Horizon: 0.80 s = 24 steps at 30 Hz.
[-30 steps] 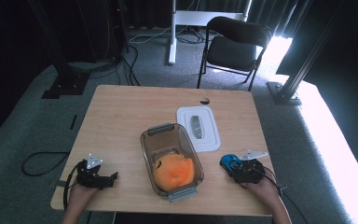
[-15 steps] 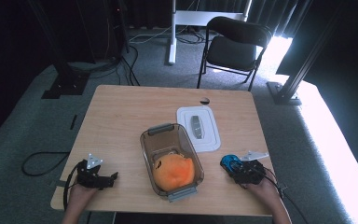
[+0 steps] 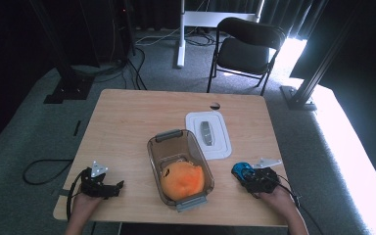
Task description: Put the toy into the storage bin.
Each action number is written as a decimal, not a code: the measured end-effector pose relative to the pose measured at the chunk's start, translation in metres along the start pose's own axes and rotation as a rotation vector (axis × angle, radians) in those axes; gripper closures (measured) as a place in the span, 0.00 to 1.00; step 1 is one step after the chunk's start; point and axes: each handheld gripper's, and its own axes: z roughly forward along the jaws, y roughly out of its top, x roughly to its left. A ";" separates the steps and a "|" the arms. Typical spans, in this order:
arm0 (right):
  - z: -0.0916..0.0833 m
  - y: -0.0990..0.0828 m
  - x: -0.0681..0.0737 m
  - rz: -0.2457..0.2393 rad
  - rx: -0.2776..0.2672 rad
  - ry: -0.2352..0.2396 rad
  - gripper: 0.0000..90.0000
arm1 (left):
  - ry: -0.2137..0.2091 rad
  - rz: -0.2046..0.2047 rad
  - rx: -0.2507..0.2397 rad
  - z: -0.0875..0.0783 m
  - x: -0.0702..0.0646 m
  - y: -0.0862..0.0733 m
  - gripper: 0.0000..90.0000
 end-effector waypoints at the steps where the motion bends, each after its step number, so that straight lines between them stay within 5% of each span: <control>1: 0.000 0.001 0.001 -0.004 0.009 0.000 0.28 | 0.000 0.000 0.000 0.000 0.000 0.000 0.00; 6: 0.002 -0.003 0.004 0.022 -0.042 -0.017 0.28 | -0.001 0.002 0.001 0.000 0.000 0.000 0.00; 24: -0.003 0.003 -0.008 0.103 -0.028 0.033 0.26 | -0.002 0.002 0.001 0.000 0.000 0.000 0.00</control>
